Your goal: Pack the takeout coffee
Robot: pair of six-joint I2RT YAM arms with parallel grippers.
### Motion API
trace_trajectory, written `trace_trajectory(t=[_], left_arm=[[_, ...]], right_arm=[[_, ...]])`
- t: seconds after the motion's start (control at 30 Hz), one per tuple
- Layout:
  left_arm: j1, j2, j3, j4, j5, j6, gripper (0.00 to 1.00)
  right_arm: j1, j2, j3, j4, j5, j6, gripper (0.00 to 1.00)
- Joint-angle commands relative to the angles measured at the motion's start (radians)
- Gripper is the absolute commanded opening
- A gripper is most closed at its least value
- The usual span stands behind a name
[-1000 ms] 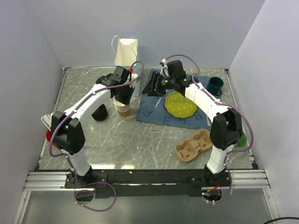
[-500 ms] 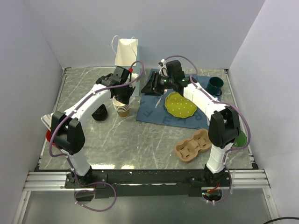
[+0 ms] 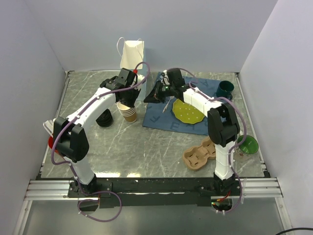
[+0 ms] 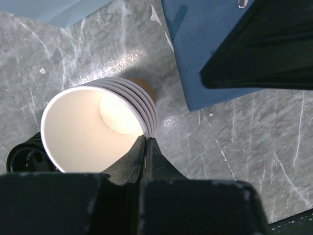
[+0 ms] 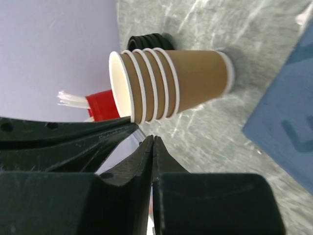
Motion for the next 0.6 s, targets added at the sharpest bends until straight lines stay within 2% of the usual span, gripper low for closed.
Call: trace_trajectory(t=[0.0,0.17,0.57], left_arm=[[0.003,-0.029,0.052,0.029,-0.015,-0.009,0.01],[0.003,-0.029,0.046,0.032,-0.015,-0.006,0.01],[0.008,0.000,0.075,0.031,-0.015,-0.006,0.01]], right_arm=[[0.026,0.022,0.074,0.100,-0.054,0.071,0.06],[0.046,0.066,0.116,0.109,-0.073,0.095,0.02],[0.056,0.120,0.186,0.039,-0.051,0.088,0.04]])
